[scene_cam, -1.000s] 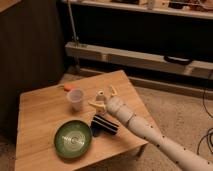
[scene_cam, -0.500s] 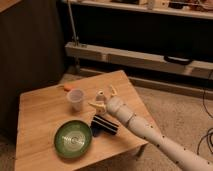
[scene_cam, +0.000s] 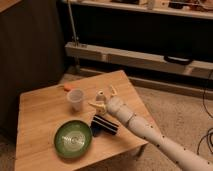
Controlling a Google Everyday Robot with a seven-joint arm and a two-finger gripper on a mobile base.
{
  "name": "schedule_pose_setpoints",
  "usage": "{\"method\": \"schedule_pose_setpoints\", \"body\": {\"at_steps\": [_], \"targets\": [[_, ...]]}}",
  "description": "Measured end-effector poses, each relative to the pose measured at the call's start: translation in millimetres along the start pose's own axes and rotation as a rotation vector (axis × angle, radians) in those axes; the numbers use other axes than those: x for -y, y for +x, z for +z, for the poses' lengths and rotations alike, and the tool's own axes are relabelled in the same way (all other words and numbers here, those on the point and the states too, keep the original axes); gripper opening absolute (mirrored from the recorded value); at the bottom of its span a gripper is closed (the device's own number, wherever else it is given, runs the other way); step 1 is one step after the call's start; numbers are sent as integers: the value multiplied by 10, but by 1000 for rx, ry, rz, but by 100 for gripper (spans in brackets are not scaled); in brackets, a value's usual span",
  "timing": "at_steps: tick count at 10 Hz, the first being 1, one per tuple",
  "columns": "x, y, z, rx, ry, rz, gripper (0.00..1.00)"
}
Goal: Push the ceramic bowl across the table
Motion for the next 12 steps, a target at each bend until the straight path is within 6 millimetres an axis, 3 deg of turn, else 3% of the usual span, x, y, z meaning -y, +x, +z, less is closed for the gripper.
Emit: {"method": "schedule_pose_setpoints", "body": {"at_steps": [8, 9, 12], "targets": [[35, -78, -3, -8, -5, -44, 80], [48, -183, -19, -14, -9, -86, 80], [6, -856, -114, -79, -32, -240, 80]]}}
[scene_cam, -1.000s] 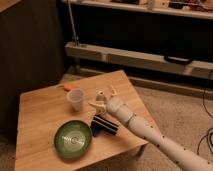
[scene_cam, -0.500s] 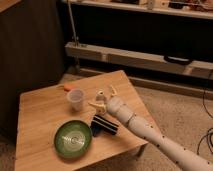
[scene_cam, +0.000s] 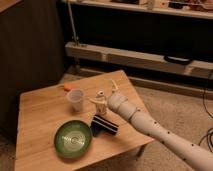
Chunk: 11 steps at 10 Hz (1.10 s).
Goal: Push the ceramic bowl across the table
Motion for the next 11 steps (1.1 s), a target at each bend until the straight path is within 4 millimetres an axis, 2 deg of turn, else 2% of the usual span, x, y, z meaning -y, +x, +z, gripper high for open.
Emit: {"method": "schedule_pose_setpoints", "body": {"at_steps": [2, 3, 5, 6, 7, 9, 10, 11], "targets": [[81, -494, -125, -107, -43, -92, 80], [121, -681, -160, -167, -75, -110, 80], [203, -1017, -261, -261, -110, -134, 80], [221, -1116, -295, -285, -116, -140, 80], [231, -1174, -309, -294, -118, -143, 80], [164, -1137, -253, -313, -153, -161, 80], [37, -1074, -232, -334, -190, -176, 80], [-151, -997, -299, -368, -227, -197, 80]]}}
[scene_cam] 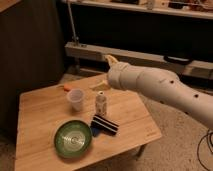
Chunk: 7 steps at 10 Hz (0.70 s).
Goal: Push the ceramic bowl across the table
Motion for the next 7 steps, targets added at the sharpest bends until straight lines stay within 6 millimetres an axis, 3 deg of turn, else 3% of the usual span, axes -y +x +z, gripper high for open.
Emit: {"method": "schedule_pose_setpoints", "body": {"at_steps": [2, 4, 7], "targets": [[-451, 108, -52, -66, -69, -29, 80], [-952, 432, -68, -129, -149, -20, 80], [-1527, 906, 147, -156, -224, 16, 80]]}}
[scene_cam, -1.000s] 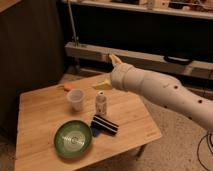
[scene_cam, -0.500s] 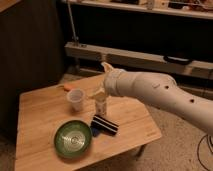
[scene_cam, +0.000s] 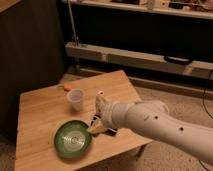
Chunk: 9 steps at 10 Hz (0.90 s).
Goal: Push the ceramic bowl across the table
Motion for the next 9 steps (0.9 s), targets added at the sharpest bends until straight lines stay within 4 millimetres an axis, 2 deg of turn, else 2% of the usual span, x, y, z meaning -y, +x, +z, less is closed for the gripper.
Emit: {"method": "schedule_pose_setpoints", "body": {"at_steps": [2, 3, 6, 8, 9], "targets": [[-235, 244, 416, 17, -25, 17, 80], [-366, 396, 705, 32, -27, 31, 80], [-566, 697, 1179, 62, 2, 58, 80], [-590, 844, 1218, 74, 46, 70, 80], [-568, 927, 1123, 75, 75, 80, 80]]}}
